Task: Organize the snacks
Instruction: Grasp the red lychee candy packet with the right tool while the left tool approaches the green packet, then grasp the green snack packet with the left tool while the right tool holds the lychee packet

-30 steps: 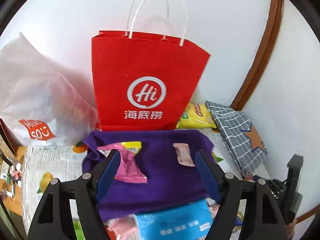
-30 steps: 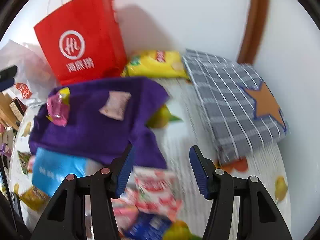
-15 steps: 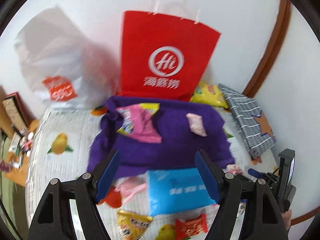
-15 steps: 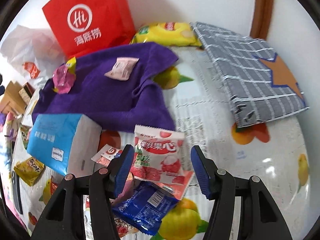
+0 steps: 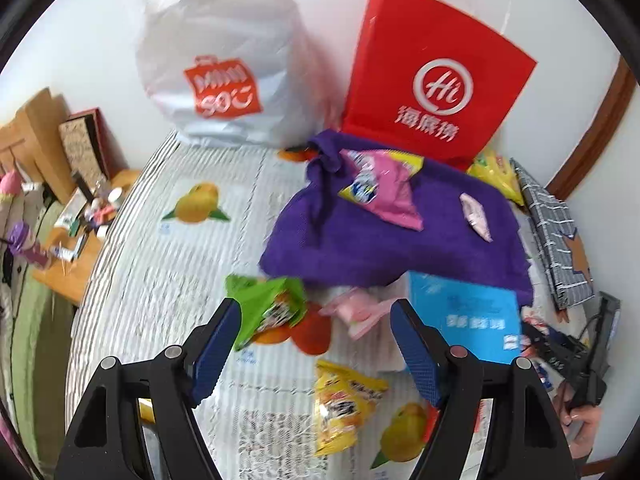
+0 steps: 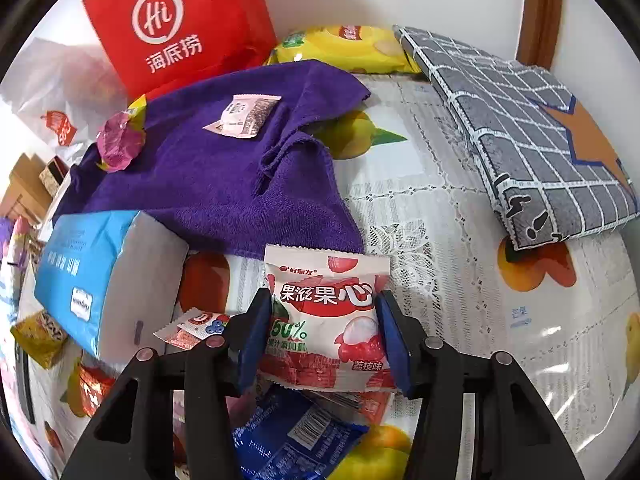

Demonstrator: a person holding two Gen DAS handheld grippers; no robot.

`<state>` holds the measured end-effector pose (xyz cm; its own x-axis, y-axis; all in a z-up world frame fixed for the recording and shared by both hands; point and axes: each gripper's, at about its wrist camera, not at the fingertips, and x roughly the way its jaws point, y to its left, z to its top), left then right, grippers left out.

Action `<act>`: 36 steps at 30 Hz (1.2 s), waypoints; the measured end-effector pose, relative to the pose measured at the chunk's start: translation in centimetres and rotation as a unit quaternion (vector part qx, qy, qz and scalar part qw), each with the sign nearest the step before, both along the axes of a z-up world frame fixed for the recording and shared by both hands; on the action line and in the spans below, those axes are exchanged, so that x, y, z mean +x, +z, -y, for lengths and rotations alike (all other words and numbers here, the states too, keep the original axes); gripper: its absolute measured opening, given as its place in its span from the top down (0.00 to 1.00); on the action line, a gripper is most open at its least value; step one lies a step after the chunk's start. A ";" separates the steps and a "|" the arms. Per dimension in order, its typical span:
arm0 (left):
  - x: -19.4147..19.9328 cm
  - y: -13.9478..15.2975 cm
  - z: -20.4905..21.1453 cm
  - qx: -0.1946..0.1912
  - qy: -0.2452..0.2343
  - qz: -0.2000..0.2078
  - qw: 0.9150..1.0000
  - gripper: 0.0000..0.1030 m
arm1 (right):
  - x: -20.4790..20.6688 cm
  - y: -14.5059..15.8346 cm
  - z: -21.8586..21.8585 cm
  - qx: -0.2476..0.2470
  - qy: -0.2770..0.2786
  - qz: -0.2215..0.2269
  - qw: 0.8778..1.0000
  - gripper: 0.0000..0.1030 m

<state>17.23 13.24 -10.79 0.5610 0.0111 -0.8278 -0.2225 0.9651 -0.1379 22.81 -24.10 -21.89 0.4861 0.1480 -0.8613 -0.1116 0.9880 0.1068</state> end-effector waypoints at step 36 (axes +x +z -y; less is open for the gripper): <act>2.8 -8.0 -3.8 -0.033 0.012 -0.037 0.999 0.46 | -3.9 4.4 0.0 -0.040 -0.067 0.035 0.996 0.53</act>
